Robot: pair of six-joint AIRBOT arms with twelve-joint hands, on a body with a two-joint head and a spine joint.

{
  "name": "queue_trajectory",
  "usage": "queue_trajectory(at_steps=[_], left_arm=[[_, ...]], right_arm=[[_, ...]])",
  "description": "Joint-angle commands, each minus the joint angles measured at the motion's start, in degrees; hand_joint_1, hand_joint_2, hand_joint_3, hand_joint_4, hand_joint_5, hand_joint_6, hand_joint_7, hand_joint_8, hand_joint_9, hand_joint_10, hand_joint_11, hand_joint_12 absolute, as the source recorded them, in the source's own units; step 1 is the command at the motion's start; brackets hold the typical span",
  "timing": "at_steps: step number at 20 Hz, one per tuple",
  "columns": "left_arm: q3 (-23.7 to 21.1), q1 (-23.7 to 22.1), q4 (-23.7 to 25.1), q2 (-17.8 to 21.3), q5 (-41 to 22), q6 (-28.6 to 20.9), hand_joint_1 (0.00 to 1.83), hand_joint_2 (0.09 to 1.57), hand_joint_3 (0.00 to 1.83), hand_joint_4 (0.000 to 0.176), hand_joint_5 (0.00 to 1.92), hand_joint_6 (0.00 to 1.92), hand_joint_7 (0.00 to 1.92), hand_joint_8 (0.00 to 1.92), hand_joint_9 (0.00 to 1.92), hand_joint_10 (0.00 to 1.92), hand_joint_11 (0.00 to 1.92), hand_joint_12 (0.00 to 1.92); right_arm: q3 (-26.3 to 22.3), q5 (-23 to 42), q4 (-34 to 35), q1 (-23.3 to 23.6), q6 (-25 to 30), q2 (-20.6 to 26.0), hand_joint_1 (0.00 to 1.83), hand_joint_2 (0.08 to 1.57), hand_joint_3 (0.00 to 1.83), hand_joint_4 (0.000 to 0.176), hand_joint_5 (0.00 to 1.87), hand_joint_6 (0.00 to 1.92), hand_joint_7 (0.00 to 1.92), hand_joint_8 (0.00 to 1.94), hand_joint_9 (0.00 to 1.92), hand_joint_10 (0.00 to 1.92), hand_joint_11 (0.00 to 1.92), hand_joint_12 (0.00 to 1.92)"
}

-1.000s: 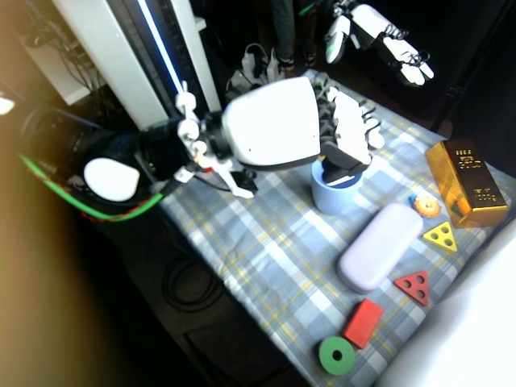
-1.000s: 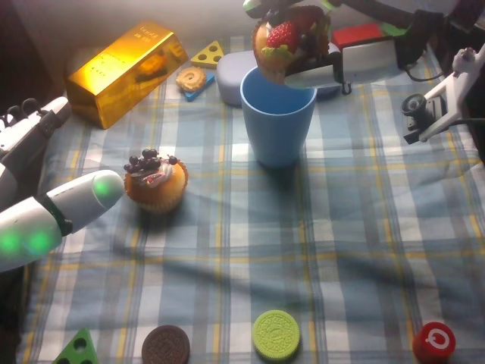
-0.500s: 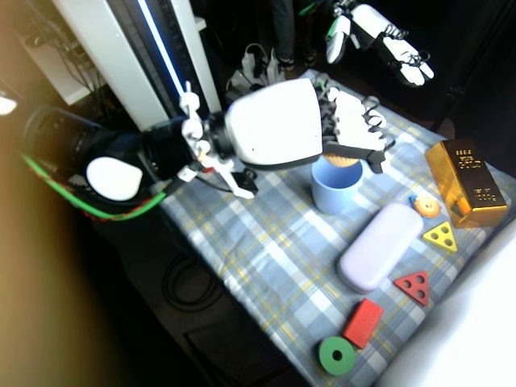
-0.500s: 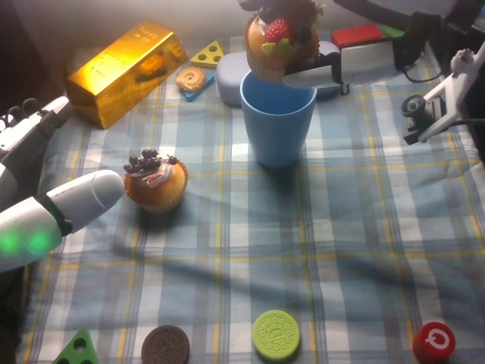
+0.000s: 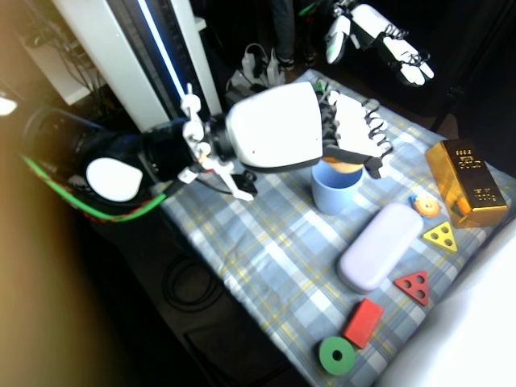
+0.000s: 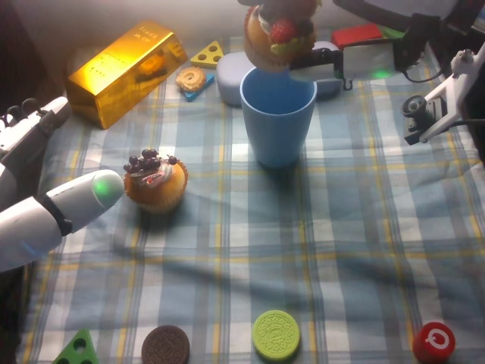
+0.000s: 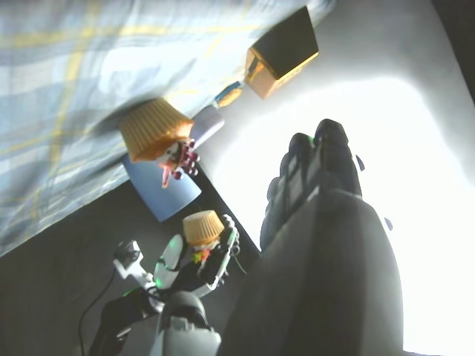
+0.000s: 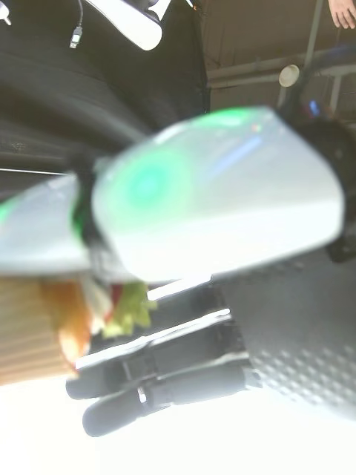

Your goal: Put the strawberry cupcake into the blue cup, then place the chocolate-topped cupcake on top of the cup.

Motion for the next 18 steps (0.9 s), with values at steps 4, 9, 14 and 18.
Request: queue_trajectory(at_steps=[4, 9, 14, 18], left_arm=[[0.2, -0.3, 1.5, 0.1, -6.9, -0.3, 0.00, 0.82, 0.00, 0.075, 0.13, 0.00, 0.15, 0.00, 0.14, 0.00, 0.01, 0.02], [0.2, -0.3, 1.5, 0.1, -6.9, -0.3, 0.00, 0.85, 0.01, 0.069, 0.14, 0.00, 0.15, 0.00, 0.14, 0.01, 0.01, 0.02], [0.2, -0.3, 1.5, 0.1, -6.9, -0.3, 0.00, 0.84, 0.00, 0.074, 0.13, 0.00, 0.15, 0.00, 0.14, 0.00, 0.01, 0.02], [0.2, -0.3, 1.3, 0.1, -6.9, -0.3, 0.00, 0.85, 0.01, 0.061, 0.13, 0.00, 0.13, 0.00, 0.12, 0.00, 0.00, 0.02]], right_arm=[[0.1, 6.3, 1.9, 0.9, 0.3, -0.4, 0.77, 1.13, 0.00, 0.000, 0.46, 0.00, 0.47, 0.00, 0.49, 0.00, 0.34, 0.59], [0.1, 6.3, 1.7, 0.9, 0.3, -0.4, 0.73, 1.06, 0.00, 0.000, 0.45, 0.00, 0.46, 0.00, 0.44, 0.00, 0.25, 0.49], [0.1, 6.3, 1.7, 0.9, 0.3, -0.4, 0.79, 1.08, 0.00, 0.000, 0.45, 0.00, 0.48, 0.00, 0.46, 0.01, 0.29, 0.52], [0.1, 5.8, 1.6, 0.9, 0.3, -0.4, 0.67, 1.06, 0.00, 0.000, 0.43, 0.00, 0.43, 0.00, 0.45, 0.00, 0.23, 0.50]])
